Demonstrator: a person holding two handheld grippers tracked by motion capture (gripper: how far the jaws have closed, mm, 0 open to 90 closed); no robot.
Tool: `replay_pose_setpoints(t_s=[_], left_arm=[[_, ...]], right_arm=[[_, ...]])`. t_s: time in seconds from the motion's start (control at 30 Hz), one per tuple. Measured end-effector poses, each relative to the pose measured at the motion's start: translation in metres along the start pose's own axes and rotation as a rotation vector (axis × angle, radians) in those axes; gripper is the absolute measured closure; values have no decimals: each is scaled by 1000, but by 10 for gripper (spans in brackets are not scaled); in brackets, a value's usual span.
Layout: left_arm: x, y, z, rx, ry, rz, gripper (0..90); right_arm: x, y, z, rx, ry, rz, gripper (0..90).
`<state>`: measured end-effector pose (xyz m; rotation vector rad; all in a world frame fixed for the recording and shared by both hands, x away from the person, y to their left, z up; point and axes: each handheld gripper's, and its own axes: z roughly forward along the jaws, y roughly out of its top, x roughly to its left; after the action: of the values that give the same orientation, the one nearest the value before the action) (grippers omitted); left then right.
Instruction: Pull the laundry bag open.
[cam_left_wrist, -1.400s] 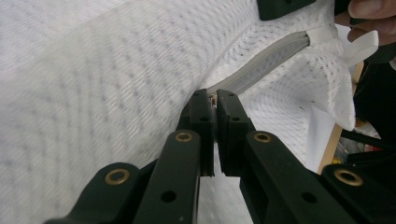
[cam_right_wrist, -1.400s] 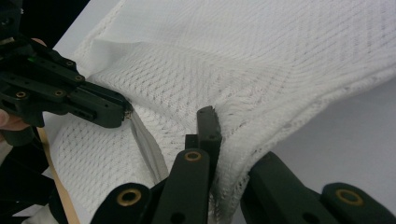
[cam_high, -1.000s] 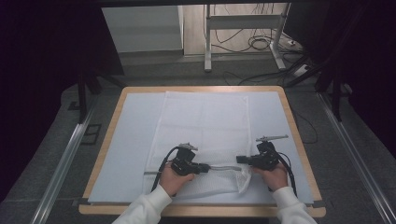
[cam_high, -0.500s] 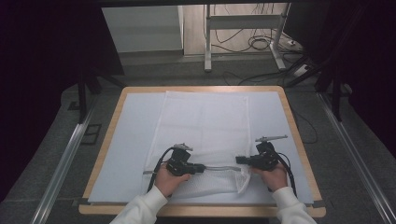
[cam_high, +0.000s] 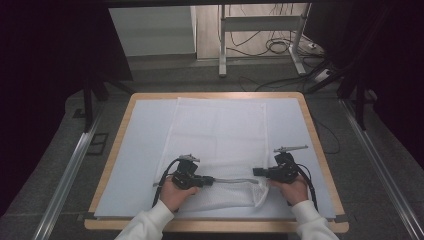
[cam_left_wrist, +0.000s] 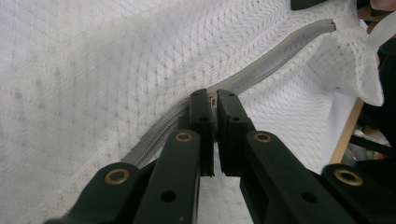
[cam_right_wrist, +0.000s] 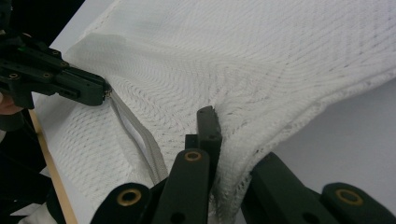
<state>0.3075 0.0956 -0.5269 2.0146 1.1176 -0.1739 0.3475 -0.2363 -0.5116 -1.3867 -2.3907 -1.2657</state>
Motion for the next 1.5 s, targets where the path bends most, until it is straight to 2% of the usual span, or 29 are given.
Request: replay_pose_setpoints(t_s=[0.33,0.43,0.57,0.7,1.5], left_arm=[[8,-6,-10,-12,11,-18,873],[9,-8,-13,-11,43,-13,874],[14,-10,-17,-18,24,-28,873],[13,-11,-18,-17,29,-21,873],[23,-20,-36,-29,37,-44,873]], right_arm=[[0,0,0,-1,-4,3,887],[-1,0,-1,-4,-11,5,887],[-3,0,-3,-10,-15,12,887],[-2,-1,-2,-6,-16,7,887],[-3,-1,-1,-5,-9,9,886]])
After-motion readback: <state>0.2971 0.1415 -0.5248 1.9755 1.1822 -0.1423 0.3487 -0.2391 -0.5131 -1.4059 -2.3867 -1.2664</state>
